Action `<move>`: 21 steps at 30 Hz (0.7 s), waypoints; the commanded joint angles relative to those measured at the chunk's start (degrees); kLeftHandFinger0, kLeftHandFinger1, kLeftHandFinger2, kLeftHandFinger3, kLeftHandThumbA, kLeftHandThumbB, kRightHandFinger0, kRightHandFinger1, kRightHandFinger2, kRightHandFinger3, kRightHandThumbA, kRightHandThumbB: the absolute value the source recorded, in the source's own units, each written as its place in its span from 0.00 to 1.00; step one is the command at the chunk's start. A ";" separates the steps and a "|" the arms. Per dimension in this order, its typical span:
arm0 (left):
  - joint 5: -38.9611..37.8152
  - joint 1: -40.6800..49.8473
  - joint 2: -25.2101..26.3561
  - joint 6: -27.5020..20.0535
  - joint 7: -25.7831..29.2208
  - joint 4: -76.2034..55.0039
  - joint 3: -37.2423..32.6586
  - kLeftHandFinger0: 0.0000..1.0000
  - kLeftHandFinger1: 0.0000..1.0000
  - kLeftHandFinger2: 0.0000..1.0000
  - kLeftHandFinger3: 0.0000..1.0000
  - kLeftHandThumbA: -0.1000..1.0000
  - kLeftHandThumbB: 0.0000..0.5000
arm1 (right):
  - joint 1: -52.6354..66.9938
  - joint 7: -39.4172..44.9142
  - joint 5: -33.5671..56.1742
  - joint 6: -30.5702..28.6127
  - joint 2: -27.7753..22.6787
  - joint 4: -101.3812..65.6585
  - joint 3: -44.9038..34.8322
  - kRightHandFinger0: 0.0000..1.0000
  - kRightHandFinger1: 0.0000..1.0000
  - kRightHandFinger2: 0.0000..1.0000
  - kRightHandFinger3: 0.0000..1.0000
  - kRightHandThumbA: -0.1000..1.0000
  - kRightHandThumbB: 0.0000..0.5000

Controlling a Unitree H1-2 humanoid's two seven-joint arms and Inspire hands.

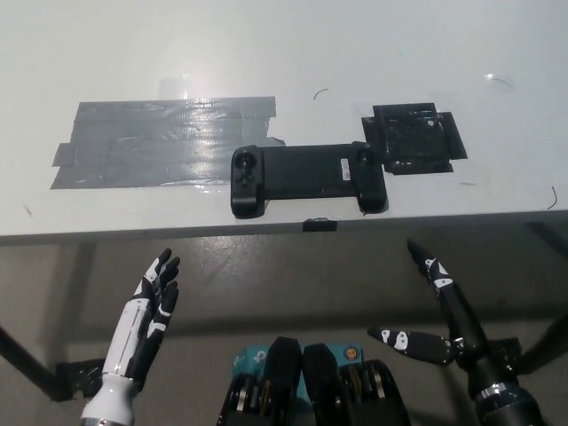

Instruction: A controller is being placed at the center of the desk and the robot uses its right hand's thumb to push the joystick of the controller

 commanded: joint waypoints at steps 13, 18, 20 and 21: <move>0.05 -0.75 0.36 -1.91 -0.29 -1.13 -0.01 1.00 1.00 1.00 1.00 0.93 0.19 | -2.04 0.94 -0.21 -2.55 0.16 -0.18 0.08 1.00 1.00 1.00 1.00 1.00 0.51; 0.23 -0.72 0.44 -2.35 -0.23 -0.79 -0.04 1.00 1.00 1.00 1.00 0.94 0.19 | -2.02 1.19 0.06 -2.83 0.15 -0.13 0.06 1.00 1.00 1.00 1.00 1.00 0.49; 0.10 -0.60 0.44 -1.88 -0.29 -1.15 0.02 1.00 1.00 1.00 1.00 0.94 0.18 | -2.09 1.23 0.00 -2.70 0.16 -0.21 0.09 1.00 1.00 1.00 1.00 1.00 0.49; 0.11 -0.56 0.41 -1.76 -0.28 -1.31 0.02 1.00 1.00 1.00 1.00 0.94 0.18 | -2.06 1.18 -0.10 -2.49 0.16 -0.29 0.08 1.00 1.00 1.00 1.00 1.00 0.50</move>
